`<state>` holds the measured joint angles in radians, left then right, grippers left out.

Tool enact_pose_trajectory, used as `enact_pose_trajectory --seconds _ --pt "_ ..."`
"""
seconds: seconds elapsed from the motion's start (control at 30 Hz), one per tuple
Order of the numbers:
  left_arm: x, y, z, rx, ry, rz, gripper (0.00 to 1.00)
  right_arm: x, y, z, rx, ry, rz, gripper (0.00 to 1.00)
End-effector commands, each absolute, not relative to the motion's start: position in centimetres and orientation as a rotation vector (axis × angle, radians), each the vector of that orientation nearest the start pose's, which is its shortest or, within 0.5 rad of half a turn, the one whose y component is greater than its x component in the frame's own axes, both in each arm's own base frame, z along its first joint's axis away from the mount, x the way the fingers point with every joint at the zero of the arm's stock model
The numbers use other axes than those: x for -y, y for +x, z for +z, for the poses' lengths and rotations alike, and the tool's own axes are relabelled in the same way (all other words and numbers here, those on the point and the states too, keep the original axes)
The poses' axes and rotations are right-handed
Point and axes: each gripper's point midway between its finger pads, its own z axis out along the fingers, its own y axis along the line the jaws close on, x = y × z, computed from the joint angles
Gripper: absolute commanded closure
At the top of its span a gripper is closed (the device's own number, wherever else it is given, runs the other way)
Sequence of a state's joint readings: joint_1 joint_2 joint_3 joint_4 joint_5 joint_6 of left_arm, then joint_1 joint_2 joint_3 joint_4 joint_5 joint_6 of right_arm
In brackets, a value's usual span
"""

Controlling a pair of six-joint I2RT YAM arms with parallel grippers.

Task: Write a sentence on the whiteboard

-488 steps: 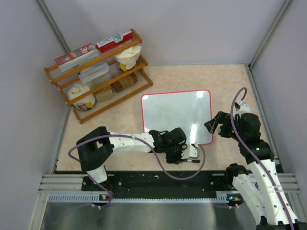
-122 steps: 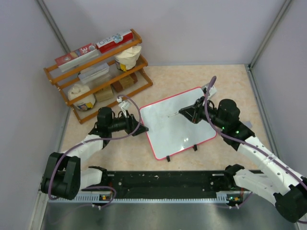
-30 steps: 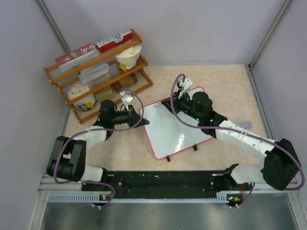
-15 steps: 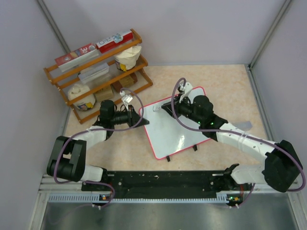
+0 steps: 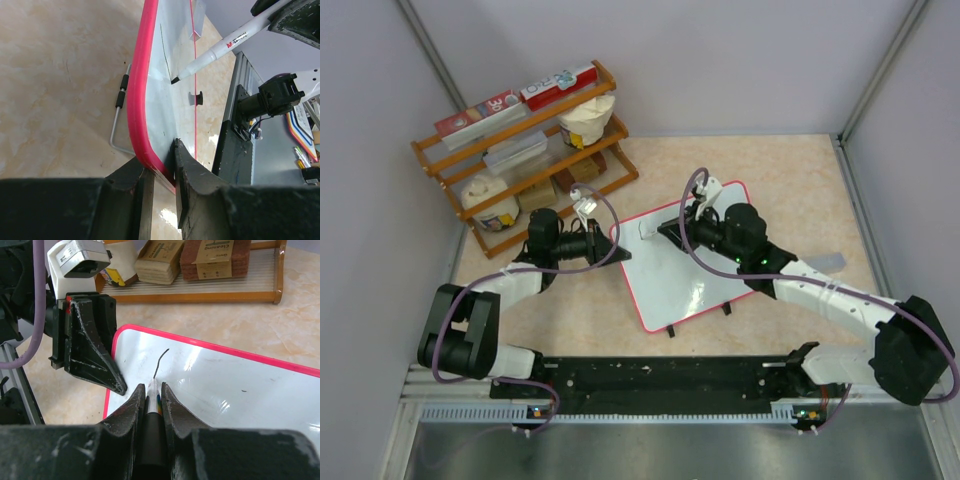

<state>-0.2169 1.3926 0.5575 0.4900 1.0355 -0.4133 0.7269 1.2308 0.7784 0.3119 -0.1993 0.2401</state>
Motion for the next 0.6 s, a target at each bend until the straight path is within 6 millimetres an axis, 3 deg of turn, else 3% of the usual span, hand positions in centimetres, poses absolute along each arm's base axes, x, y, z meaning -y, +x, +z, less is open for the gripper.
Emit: enact_pose_trajectory --seconds 0.0,0.17,0.57 --pt "22.3 27.8 14.5 -1.846 0.636 -1.322 1.0 -31.2 27.3 26.0 -1.627 -0.567 0.925 1.0" --pt "22.3 27.8 14.3 -1.855 0.633 -1.323 1.0 -31.6 27.5 27.8 -1.591 -0.555 0.951 1.0" --pt "22.3 27.8 14.2 -1.856 0.634 -1.324 1.0 -31.4 27.8 29.3 -1.56 -0.531 0.943 1.0"
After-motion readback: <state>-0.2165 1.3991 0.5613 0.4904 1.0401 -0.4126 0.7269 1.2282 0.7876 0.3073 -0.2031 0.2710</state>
